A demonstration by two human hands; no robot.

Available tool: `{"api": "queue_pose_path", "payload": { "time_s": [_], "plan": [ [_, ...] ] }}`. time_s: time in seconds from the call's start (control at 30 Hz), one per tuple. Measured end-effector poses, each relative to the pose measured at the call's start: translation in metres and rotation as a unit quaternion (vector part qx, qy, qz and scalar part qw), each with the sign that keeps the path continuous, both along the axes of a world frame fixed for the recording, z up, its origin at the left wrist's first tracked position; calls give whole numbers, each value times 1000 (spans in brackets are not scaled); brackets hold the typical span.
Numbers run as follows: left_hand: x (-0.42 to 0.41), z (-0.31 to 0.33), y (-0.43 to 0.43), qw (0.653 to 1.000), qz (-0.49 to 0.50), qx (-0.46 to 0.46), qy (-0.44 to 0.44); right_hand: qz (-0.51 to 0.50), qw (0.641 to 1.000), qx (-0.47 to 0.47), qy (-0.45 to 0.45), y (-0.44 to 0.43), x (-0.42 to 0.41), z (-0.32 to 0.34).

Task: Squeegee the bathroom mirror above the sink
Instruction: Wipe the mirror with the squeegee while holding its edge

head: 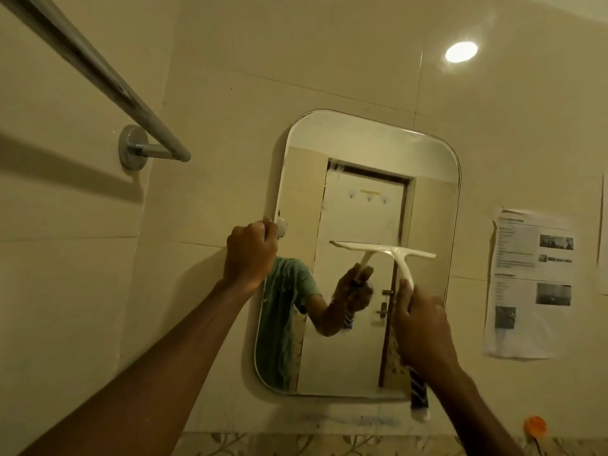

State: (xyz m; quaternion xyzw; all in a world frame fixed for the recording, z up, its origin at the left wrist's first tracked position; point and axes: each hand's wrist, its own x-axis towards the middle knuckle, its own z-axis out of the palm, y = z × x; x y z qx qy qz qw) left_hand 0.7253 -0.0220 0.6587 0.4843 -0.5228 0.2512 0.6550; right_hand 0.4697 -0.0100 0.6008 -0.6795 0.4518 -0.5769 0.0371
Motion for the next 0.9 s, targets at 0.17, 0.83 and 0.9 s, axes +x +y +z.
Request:
{"api": "queue_pose_path", "payload": {
  "time_s": [0.17, 0.83, 0.9],
  "plan": [
    [-1, -2, 3, 1000, -7, -4, -14, -24, 997, -75, 6, 0, -3, 91],
    [0, 1, 10, 1000, -21, 21, 0, 8, 999, -35, 32, 16, -5, 63],
    [2, 2, 8, 1000, -19, 22, -2, -3, 997, -71, 27, 11, -5, 124]
  ]
}}
